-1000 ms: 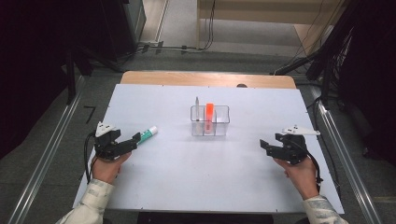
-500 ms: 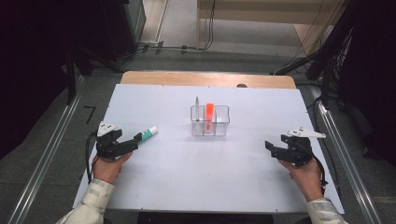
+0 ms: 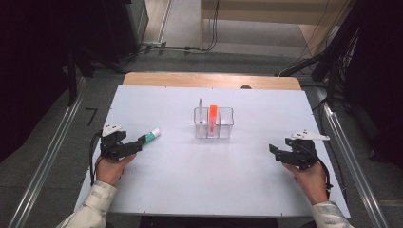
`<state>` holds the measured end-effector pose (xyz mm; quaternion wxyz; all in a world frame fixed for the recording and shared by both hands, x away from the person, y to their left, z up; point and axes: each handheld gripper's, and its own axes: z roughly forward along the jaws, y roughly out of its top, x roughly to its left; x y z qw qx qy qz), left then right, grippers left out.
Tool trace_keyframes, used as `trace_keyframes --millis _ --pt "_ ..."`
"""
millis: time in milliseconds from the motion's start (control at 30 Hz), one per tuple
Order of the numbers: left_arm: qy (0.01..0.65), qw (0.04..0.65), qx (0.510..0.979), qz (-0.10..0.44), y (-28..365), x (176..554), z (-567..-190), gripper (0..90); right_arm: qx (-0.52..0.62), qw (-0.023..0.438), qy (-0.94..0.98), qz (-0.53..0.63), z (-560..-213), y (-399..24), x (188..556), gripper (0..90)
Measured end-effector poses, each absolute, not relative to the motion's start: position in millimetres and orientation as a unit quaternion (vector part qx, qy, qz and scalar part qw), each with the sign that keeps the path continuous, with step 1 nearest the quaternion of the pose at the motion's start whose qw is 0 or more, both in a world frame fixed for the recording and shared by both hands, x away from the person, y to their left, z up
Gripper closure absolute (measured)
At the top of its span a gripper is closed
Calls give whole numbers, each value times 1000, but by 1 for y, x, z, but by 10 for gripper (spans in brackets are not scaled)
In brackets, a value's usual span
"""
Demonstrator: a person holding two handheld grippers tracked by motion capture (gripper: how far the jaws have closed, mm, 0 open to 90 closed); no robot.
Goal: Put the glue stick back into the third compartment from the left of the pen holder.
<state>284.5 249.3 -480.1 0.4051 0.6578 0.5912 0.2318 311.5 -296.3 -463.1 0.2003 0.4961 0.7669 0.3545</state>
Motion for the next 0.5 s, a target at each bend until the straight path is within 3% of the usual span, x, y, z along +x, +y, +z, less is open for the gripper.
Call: trace_keyframes --millis 500 --pt "587 409 662 223 239 300 -480 182 496 199 768 352 -464 -295 312 264"
